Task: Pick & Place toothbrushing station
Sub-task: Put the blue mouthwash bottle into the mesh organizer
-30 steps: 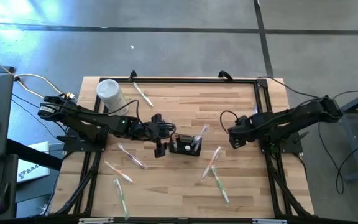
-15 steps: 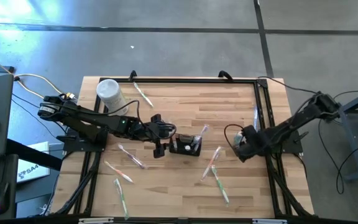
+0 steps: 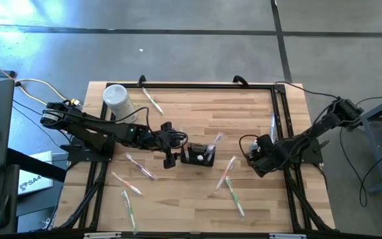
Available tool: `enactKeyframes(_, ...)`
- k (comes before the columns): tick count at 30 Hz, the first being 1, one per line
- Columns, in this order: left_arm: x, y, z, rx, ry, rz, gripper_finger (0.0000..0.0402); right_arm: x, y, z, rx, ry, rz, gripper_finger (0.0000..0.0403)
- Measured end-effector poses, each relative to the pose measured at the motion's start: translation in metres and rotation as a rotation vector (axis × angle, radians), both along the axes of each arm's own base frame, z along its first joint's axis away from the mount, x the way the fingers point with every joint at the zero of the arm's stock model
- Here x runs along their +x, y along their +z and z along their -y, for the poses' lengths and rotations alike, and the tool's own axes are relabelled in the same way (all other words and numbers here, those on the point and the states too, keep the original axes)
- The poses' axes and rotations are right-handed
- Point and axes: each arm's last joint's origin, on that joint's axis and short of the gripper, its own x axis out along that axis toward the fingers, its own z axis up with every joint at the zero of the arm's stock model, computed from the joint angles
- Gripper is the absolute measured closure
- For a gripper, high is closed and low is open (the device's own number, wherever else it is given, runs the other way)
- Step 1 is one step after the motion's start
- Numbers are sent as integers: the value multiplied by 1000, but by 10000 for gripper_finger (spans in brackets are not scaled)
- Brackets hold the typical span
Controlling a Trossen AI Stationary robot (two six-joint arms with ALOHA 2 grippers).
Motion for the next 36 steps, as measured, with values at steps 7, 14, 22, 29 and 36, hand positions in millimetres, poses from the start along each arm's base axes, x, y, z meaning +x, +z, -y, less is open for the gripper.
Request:
enactKeyframes(7, 0, 0, 0, -1, -2, 1, 105, 3, 0, 5, -33, 2, 7, 192)
enactKeyframes(14, 0, 0, 1, -13, -17, -2, 105, 8, 1, 10, -32, -17, 26, 171)
enactKeyframes(22, 0, 0, 1, -14, -19, -3, 105, 15, -9, 14, -79, -53, -14, 171)
enactKeyframes(29, 0, 0, 1, -14, -19, -3, 105, 24, -25, 12, -99, -37, -69, 172)
enactKeyframes(36, 0, 0, 1, -14, -19, -3, 105, 28, -34, 10, -109, -19, -103, 175)
